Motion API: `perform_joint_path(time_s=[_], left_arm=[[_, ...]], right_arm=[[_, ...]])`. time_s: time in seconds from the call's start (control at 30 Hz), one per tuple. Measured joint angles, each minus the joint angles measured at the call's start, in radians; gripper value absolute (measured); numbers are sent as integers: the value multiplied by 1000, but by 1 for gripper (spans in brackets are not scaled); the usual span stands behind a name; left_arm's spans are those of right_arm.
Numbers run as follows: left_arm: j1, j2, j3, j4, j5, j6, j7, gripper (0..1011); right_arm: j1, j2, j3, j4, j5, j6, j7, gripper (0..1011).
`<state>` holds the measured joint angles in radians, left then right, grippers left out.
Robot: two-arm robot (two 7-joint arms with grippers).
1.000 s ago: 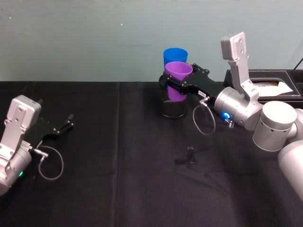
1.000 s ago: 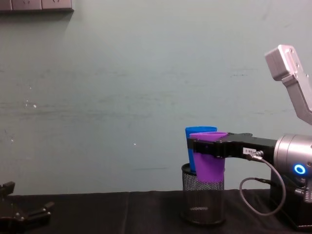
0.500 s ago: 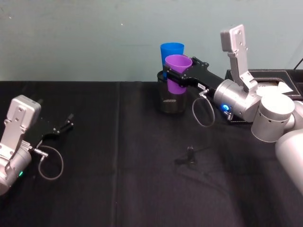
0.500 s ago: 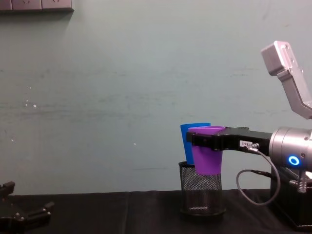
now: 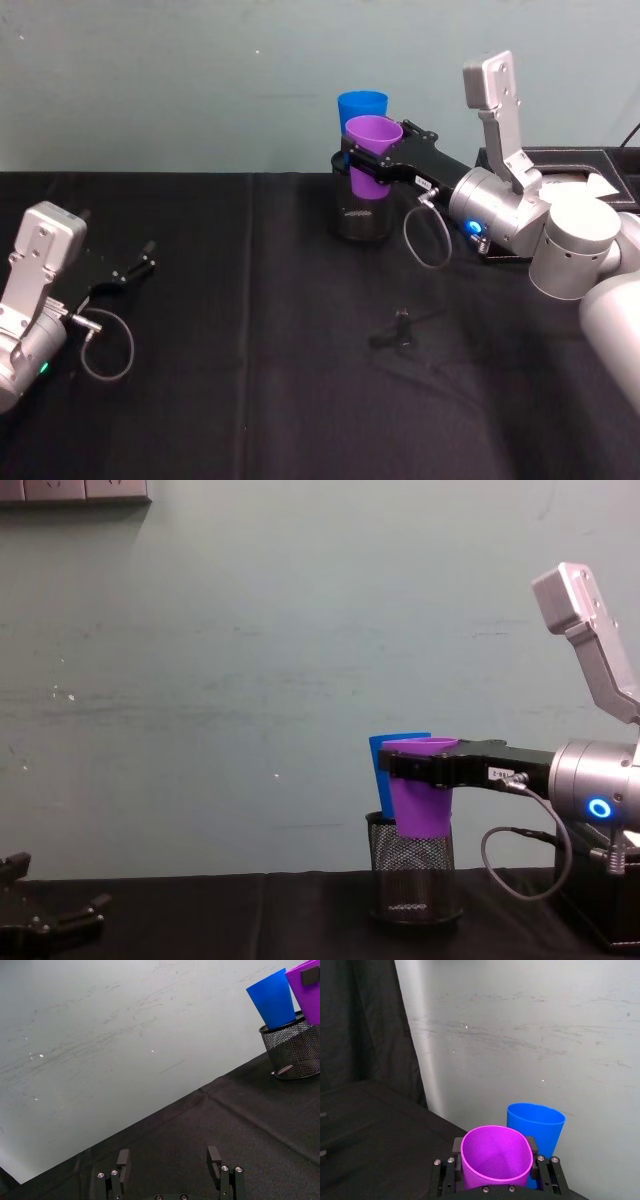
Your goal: Pick up one cup with a gripper and tap it against the other cup.
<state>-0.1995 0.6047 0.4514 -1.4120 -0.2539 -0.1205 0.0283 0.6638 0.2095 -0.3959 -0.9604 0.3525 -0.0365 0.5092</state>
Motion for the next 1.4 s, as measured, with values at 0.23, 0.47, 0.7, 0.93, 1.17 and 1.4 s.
perform_joint_path(time_s=[0.23, 0.47, 0.7, 0.93, 1.17, 1.4], left_arm=[[0, 0, 0, 0, 0, 0, 0, 1000], [0, 0, 0, 0, 0, 0, 0, 1000], [0, 0, 0, 0, 0, 0, 0, 1000], [0, 0, 0, 0, 0, 0, 0, 1000], [0, 0, 0, 0, 0, 0, 0, 1000], [0, 0, 0, 0, 0, 0, 0, 1000]], right_arm=[[0, 0, 0, -1, 0, 0, -1, 731], [-1, 1, 0, -1, 1, 0, -1, 731], [-1, 1, 0, -1, 1, 0, -1, 731], [-1, 1, 0, -2, 1, 0, -2, 731], [-1, 1, 0, -1, 1, 0, -2, 731], [-1, 1, 0, -1, 1, 0, -2, 731]])
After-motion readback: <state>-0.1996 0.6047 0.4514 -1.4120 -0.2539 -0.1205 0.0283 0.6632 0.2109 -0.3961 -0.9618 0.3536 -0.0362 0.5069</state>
